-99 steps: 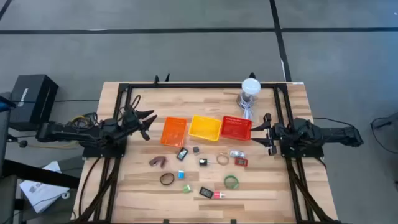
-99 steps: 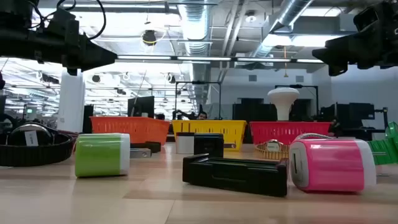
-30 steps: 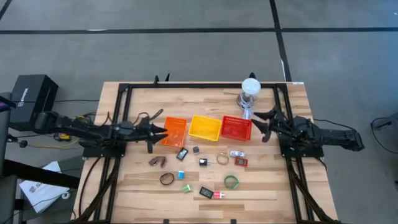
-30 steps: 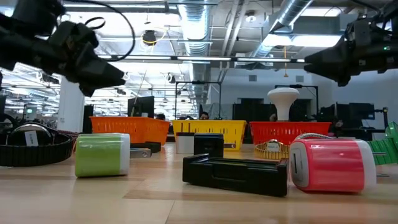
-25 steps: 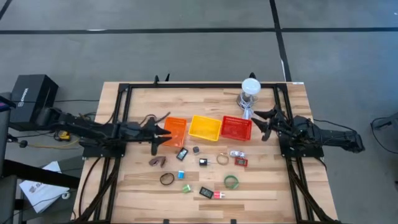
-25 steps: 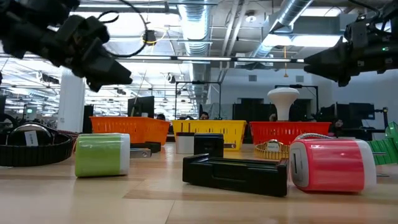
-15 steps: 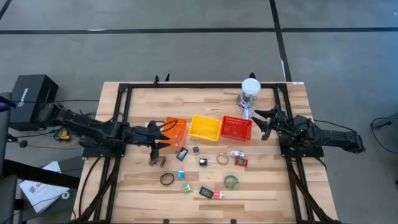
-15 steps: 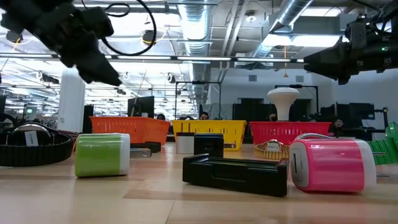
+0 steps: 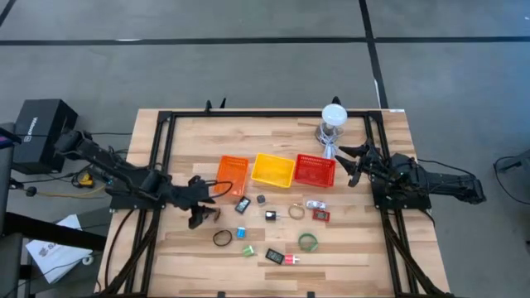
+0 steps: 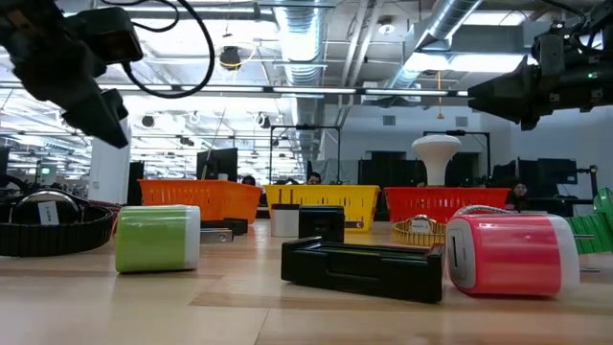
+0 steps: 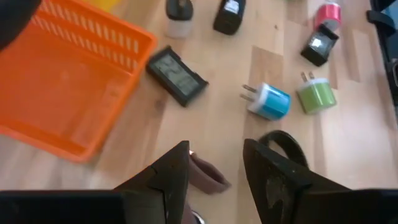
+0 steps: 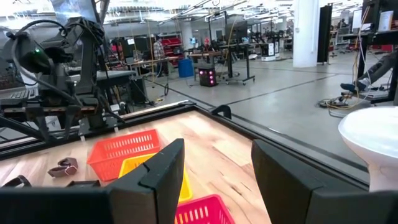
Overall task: Pick & Place Office items
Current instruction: Put the brown wristwatch into the orange bin
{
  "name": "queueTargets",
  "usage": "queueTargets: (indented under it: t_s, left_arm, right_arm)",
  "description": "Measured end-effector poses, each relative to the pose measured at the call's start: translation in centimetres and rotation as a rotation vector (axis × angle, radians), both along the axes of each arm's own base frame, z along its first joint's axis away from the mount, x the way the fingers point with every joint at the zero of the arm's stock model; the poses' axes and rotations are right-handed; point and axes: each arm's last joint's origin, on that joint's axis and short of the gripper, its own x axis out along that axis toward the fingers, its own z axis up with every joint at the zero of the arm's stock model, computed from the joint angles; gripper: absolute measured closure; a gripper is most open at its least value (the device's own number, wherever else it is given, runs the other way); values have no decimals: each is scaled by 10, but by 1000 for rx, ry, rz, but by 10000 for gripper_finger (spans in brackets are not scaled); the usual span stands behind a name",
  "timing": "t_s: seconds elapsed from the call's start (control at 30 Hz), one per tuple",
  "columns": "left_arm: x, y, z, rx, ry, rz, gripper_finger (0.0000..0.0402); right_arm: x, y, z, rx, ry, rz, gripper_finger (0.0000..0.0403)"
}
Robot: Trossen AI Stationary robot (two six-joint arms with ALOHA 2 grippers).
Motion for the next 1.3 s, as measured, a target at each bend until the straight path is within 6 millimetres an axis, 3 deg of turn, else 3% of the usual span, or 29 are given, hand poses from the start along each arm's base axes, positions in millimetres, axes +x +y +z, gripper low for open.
queueTargets:
  t_s: [0.37,0.63,0.93,1.3]
  left_arm:
    - [8,-8,-28,86,158,12,180]
    - [12,-10,-46,139,258,12,165]
    - [11,-9,-51,160,300,14,195]
    - [10,-8,-52,168,318,14,292]
  right_arm:
    - [0,0,0,1,1,0,223]
    - [0,0,0,1,1,0,223]
    - [0,0,0,1,2,0,223]
    - [0,0,0,1,1,1,223]
